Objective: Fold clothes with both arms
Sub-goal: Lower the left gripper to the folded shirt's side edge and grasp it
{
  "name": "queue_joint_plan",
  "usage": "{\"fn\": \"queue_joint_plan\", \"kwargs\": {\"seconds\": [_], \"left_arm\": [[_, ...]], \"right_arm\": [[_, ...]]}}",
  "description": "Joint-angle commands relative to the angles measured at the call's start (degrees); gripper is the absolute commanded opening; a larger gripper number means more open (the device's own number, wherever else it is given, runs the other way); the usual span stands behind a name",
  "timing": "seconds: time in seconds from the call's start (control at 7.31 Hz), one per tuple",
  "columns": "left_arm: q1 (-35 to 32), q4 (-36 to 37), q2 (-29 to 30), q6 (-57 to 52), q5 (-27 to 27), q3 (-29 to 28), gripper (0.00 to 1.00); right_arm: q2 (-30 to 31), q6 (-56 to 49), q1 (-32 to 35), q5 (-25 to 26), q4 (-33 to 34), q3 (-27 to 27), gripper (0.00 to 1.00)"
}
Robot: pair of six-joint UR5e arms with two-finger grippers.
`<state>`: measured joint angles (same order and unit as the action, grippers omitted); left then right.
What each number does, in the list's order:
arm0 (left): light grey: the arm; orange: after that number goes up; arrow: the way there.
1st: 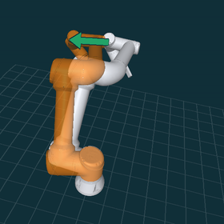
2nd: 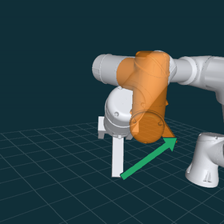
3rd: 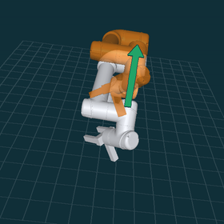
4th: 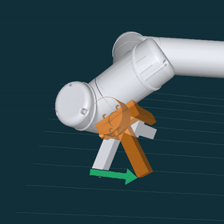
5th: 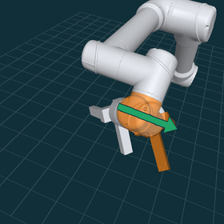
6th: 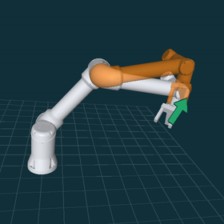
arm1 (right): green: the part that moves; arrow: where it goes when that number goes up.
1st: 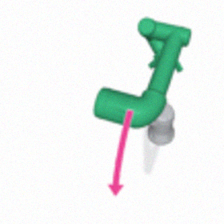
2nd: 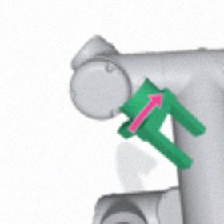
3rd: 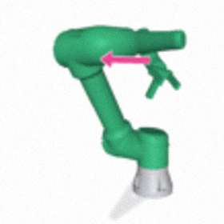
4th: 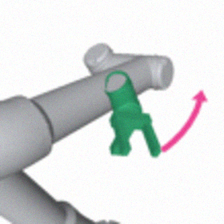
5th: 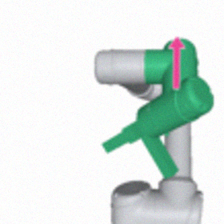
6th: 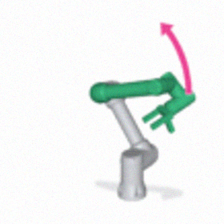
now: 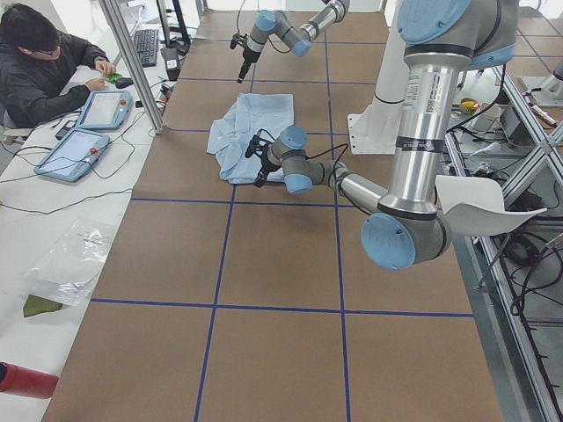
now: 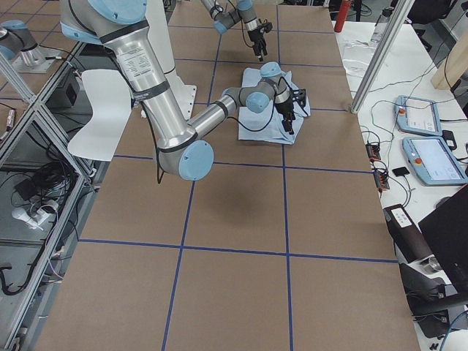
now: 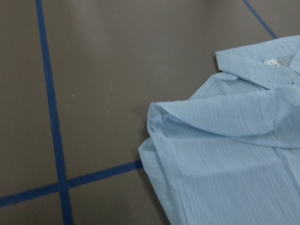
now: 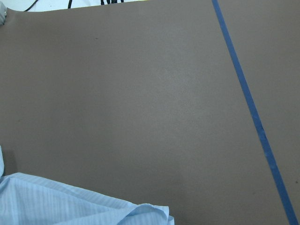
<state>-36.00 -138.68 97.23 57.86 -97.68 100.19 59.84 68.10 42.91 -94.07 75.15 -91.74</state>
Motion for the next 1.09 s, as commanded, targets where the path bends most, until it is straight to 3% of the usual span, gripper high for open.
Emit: {"fn": "queue_joint_plan", "kwargs": {"seconds": [0.0,0.14,0.41,0.55,0.82,0.96], "left_arm": [[5.9,-0.5,-0.4,8.2,5.4,0.4,0.89],[8.0,-0.5,-0.2,10.6,6.3,0.4,0.81],[9.8,-0.5,-0.2,11.7,6.3,0.4,0.78],[10.8,-0.5,-0.2,12.5,6.3,0.4,0.67],[12.3,-0.5,-0.1,12.6,6.2,0.4,0.26],[12.5,-0.5,-0.1,12.6,6.3,0.4,0.00]], "right_arm": [[0.0,0.0,0.0,0.0,0.0,0.0,1.00],[0.1,0.2,0.0,0.0,0.0,0.0,1.00],[0.2,0.2,0.0,0.0,0.0,0.0,1.00],[0.2,0.3,-0.1,0.0,0.0,0.0,1.00],[0.2,0.4,0.0,0.0,0.0,0.0,1.00],[0.2,0.3,0.0,0.0,0.0,0.0,1.00]]}}
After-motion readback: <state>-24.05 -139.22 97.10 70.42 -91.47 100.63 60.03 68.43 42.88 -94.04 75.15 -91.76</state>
